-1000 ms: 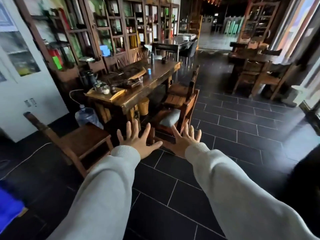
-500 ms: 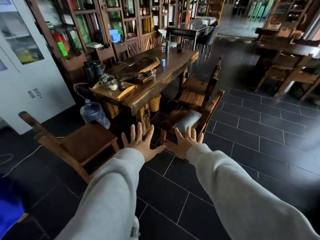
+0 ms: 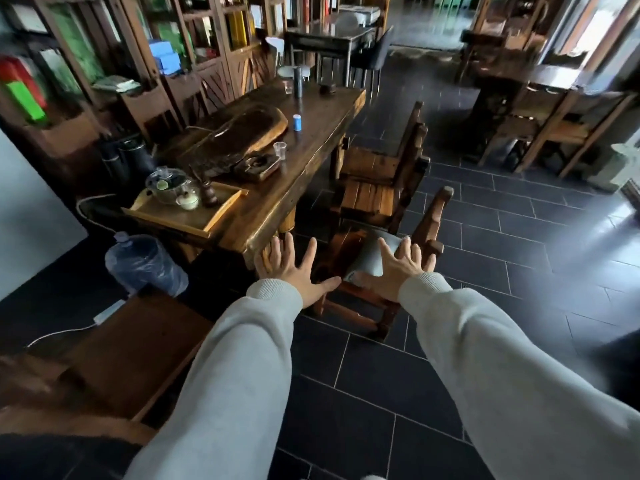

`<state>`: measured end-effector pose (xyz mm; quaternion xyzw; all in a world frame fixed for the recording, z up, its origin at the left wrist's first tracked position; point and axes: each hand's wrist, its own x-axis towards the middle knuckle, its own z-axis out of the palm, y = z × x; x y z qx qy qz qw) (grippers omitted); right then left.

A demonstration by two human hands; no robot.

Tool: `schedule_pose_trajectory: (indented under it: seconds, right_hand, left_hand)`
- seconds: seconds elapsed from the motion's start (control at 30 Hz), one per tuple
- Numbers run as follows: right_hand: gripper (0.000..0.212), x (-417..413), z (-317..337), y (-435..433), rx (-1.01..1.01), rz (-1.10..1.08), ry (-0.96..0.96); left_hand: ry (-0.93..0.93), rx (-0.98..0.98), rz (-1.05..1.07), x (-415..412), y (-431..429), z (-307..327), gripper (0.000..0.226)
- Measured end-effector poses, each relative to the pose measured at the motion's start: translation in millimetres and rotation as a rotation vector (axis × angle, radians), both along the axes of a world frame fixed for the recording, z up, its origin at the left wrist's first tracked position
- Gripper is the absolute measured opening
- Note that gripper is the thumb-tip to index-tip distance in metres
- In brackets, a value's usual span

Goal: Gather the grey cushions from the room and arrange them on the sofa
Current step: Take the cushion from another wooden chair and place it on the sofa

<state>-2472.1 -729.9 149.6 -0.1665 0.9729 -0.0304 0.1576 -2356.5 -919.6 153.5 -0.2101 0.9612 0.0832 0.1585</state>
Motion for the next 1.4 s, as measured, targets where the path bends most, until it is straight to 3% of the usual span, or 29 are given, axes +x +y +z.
schedule_pose_trajectory:
  seconds: [0.37, 0.63, 0.87, 1.13, 1.4]
  right_hand:
    - [0.104, -160.8, -70.3, -43.0, 0.026, -0.199, -0.183]
    - [0.102, -306.5, -87.2, -68.4, -0.032, -0.282, -0.307]
    - [0.101, -383.7, -123.3, -65.9, -0.118, -0.415, -0.429]
    - [0.101, -426.7, -207.6, -35.5, -0.300, -0.786, -0.545]
    - [0.082, -410.8, -317.1, -48.3, -0.401, -1.208, -0.690]
  left_hand:
    - [-0.125, 0.086, -0.125, -186.9, -55.9, -42.6, 0.101]
    - [-0.170, 0.064, -0.144, -342.2, -85.0, -57.8, 0.103]
    - [-0.275, -0.007, -0.258, -447.2, -90.8, -81.9, 0.103]
    - [-0.425, -0.144, -0.544, -586.4, -93.7, -151.3, 0.104]
    - [-0.504, 0.015, -0.815, -705.5, -59.1, -287.4, 0.098]
